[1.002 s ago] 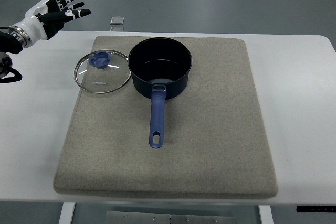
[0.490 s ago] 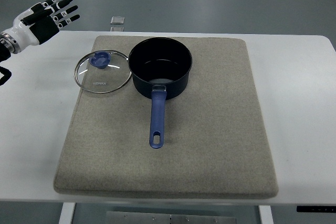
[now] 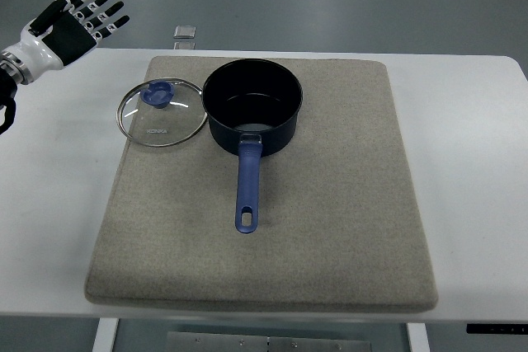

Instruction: Open pot lid and place left with left hand

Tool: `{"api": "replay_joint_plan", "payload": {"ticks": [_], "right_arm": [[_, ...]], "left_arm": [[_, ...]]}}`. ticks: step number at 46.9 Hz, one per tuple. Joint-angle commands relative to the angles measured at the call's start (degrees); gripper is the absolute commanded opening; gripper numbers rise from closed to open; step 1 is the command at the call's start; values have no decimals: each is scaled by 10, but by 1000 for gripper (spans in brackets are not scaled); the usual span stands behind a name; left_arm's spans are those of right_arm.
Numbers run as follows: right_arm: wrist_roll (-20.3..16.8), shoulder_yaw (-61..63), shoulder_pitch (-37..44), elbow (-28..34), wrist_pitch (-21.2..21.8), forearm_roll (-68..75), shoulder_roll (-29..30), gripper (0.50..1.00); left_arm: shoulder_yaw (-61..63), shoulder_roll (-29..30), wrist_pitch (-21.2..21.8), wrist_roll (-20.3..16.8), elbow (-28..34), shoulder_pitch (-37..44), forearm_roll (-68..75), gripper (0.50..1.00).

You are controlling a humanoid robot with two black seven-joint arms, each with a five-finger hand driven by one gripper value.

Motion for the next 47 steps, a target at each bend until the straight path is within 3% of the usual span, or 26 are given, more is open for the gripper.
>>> {"api": "replay_joint_plan", "payload": {"ticks": [1,47], "right_arm": [[0,0,0,0,0,0,0,917],[0,2,-1,2,5,0,0,917]], "left_arm": [[0,-3,0,0,1,5,0,992],[-4,-3,0,-3,3,8,5,992]]}}
